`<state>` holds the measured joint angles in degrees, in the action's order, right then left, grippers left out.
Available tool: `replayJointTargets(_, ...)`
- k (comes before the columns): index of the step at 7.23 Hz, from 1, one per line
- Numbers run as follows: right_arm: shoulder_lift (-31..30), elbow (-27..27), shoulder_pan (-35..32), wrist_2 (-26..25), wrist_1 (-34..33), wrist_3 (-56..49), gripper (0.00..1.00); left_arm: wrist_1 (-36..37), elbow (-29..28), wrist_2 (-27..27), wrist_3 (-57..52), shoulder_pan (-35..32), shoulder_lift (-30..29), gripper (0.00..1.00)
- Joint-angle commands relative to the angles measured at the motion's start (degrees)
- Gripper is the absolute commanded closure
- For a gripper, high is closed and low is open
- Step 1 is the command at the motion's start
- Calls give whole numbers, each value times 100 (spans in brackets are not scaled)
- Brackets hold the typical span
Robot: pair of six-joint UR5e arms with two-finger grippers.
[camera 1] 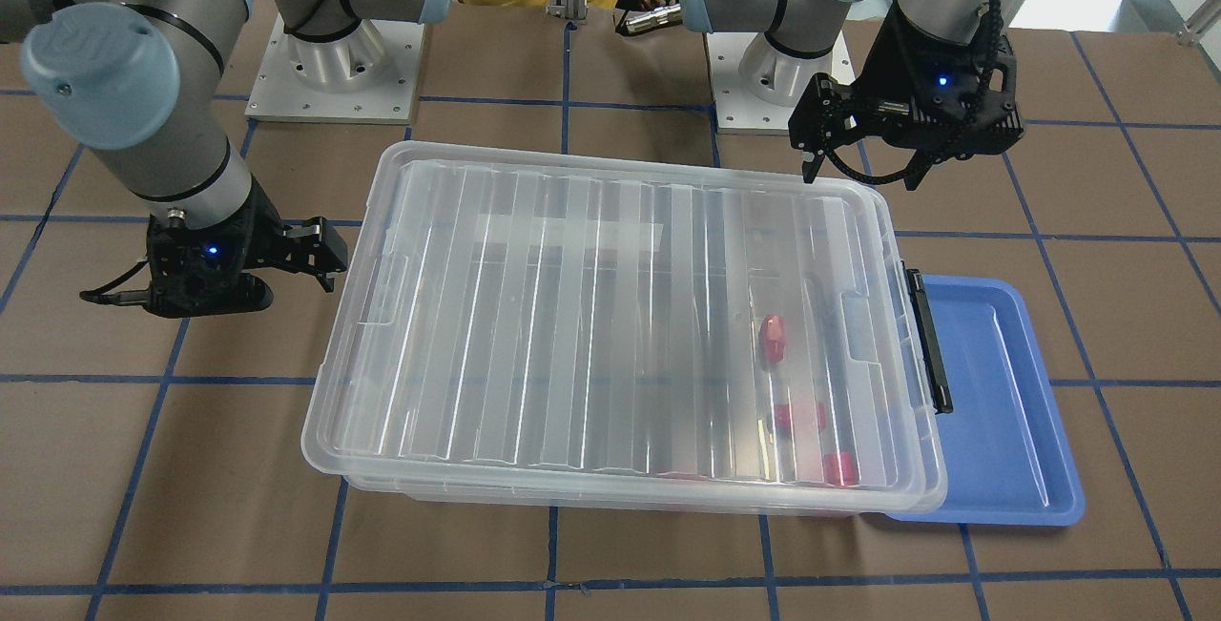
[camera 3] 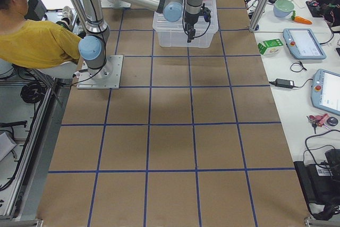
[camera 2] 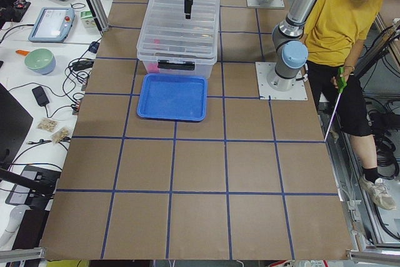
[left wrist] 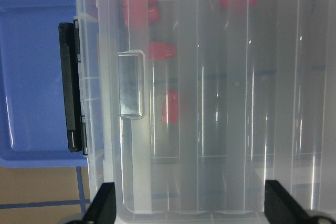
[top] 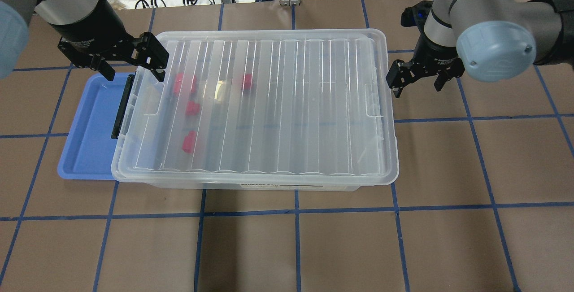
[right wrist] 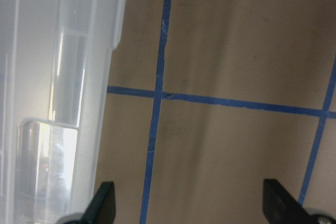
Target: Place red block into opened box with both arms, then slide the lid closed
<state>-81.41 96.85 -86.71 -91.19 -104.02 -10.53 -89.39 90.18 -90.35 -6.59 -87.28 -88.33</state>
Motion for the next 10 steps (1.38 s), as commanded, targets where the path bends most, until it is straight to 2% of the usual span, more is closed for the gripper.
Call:
replayJointTargets(1, -199, -569, 23, -5, 745, 7, 0, 0, 0, 0, 0, 0, 0, 0)
replayJointTargets(2, -470, -789, 5, 39, 1204, 268, 0, 0, 9, -17, 0, 0, 0, 0)
replayJointTargets(4, -700, -738, -65, 83, 1594, 771, 0, 9, 9, -26, 0, 0, 9, 0)
replayJointTargets(6, -701, -729, -371, 48, 1552, 834, 0, 0, 0, -35, 0, 0, 9, 0)
replayJointTargets(10, -692, -756, -171, -13, 1534, 728, 0, 0, -35, -35, -9, 0, -9, 0)
